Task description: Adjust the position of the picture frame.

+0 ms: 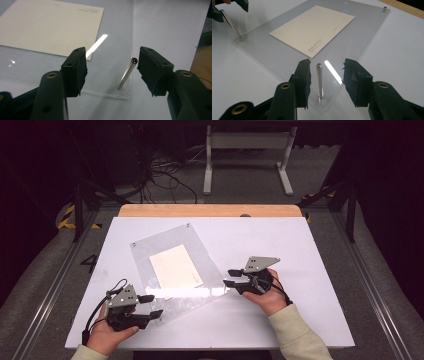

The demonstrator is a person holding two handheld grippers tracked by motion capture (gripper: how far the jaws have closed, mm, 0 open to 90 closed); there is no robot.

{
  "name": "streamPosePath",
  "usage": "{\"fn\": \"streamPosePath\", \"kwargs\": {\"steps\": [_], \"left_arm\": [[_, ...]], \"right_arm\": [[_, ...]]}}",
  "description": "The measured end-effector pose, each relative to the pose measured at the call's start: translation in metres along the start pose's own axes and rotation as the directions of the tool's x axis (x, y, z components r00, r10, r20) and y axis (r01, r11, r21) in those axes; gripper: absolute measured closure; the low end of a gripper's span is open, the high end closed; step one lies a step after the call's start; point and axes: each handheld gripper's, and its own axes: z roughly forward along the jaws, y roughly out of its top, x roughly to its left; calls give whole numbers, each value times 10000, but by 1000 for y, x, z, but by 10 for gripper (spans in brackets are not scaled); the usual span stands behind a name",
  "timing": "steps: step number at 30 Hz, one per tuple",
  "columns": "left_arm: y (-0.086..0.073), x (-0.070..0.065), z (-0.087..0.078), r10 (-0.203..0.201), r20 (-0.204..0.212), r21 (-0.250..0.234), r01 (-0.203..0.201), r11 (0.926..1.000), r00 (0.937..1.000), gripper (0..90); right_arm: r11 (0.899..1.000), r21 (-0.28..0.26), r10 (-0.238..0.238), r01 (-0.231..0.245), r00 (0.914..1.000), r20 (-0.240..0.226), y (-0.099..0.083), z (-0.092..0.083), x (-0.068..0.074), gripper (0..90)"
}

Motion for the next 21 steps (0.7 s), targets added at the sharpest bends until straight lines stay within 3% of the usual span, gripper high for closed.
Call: {"fn": "streamPosePath", "kwargs": {"steps": [5,10,14,17,19,21], "left_arm": [[-4,-2,15,27,198,530,-37,9986,9998,455],[-7,-4,26,242,13,624,-242,9978,9997,511],[-9,-5,32,316,171,832,-329,9960,9994,680],[-8,-7,33,445,525,878,-490,9949,9976,805],[-7,-8,33,655,393,969,-691,9929,9971,834],[-6,-11,33,766,164,1014,-779,9918,9969,844]], "right_arm": [[9987,452,-251,253,9997,-42,-1,10,3,625],[9955,812,-488,496,9987,-117,-1,22,7,685],[9929,1029,-575,590,9982,-170,-2,30,7,723],[9918,1157,-521,543,9984,-221,-3,34,7,779],[9907,1234,-567,572,9984,-78,-2,35,7,837],[9901,1295,-532,535,9986,-64,-1,35,6,841]]}}
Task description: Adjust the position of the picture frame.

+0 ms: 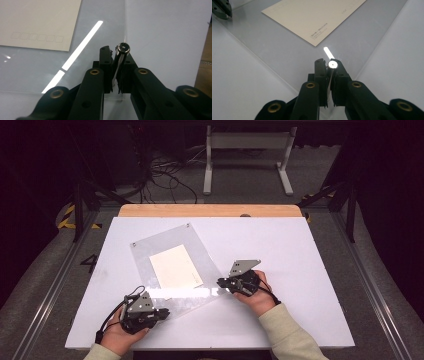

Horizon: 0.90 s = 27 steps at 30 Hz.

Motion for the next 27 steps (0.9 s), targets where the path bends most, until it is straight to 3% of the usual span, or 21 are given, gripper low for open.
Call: {"fn": "streamPosePath", "kwargs": {"steps": [3,7,12,15,21,27], "left_arm": [[1,-2,0,9,-87,49,-9,10000,10000,847],[2,-3,-6,-24,-288,-238,17,9997,9996,848],[7,-7,-15,-11,-1059,-422,-34,9991,9944,840],[9,-6,-20,-157,-1165,-647,82,9979,9931,836],[25,-8,-22,275,-1504,-866,-409,9954,9882,832],[44,-12,-14,854,-1331,-948,-985,9906,9874,832]], "right_arm": [[9998,50,-169,168,9997,151,1,0,2,843],[9993,-242,-296,301,9993,218,3,-4,4,843],[9961,-640,-569,600,9971,497,10,-14,10,840],[9922,-877,-823,887,9938,745,16,-24,17,836],[9867,-1129,-993,1166,9840,1482,17,-49,31,833],[9872,-1158,-823,1094,9727,2171,4,-78,44,832]]}}
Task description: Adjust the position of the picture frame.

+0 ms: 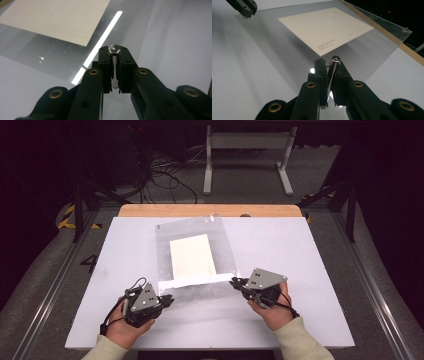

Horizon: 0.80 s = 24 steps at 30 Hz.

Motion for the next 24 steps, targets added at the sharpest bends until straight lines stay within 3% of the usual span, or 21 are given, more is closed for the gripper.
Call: {"fn": "streamPosePath", "kwargs": {"steps": [6,10,13,24], "left_arm": [[12,-4,15,365,498,85,-370,9993,9981,824],[17,-6,26,486,824,240,-508,9984,9954,818],[19,-8,34,546,1060,338,-585,9977,9929,812],[21,-6,49,631,1108,455,-685,9966,9918,821]], "right_arm": [[9995,204,250,-258,9988,415,-15,-27,11,822],[9982,381,429,-452,9973,604,-25,-35,12,814],[9961,573,623,-666,9952,749,-31,-36,9,810],[9860,1053,1202,-1296,9885,913,-48,-25,-2,813]]}}
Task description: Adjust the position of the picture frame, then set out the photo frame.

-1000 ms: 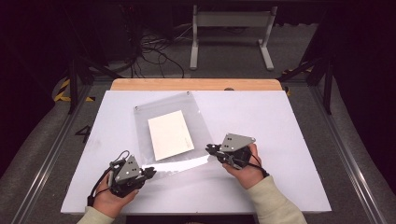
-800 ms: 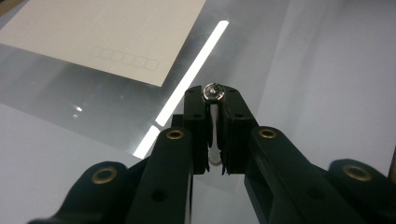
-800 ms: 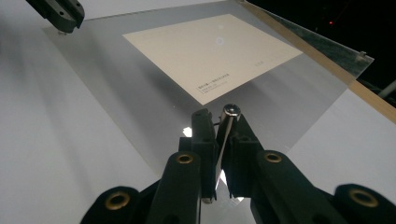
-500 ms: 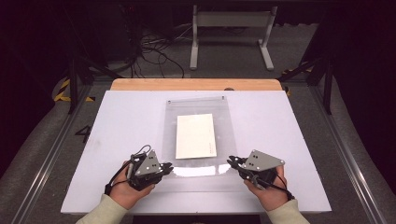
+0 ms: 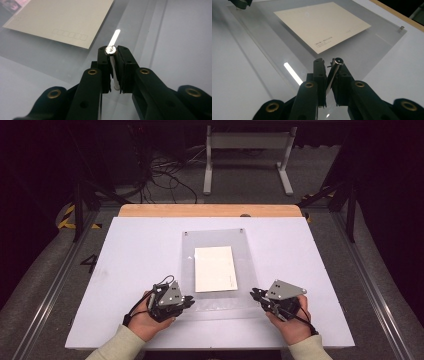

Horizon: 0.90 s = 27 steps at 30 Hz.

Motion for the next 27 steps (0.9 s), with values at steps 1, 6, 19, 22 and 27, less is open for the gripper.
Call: {"fn": "streamPosePath", "kwargs": {"steps": [1,6,19,22,27], "left_arm": [[2,5,7,-92,-168,40,93,9999,9998,824],[-1,8,14,-265,-177,138,267,9995,9995,829],[-14,16,15,-810,241,40,809,9967,9964,706],[-16,21,5,-1511,496,-359,1529,9876,9873,567],[-26,28,-11,-2259,649,-1416,2331,9621,9720,579]], "right_arm": [[9999,58,101,-101,9999,90,-2,4,-4,815],[9994,178,288,-289,9996,76,-5,11,-9,820],[9986,-2,537,-538,9973,-510,-10,14,-8,687],[9971,-403,621,-646,9963,-601,-8,6,-10,639],[9919,-829,905,-964,9932,-728,-9,-6,-15,589]]}}
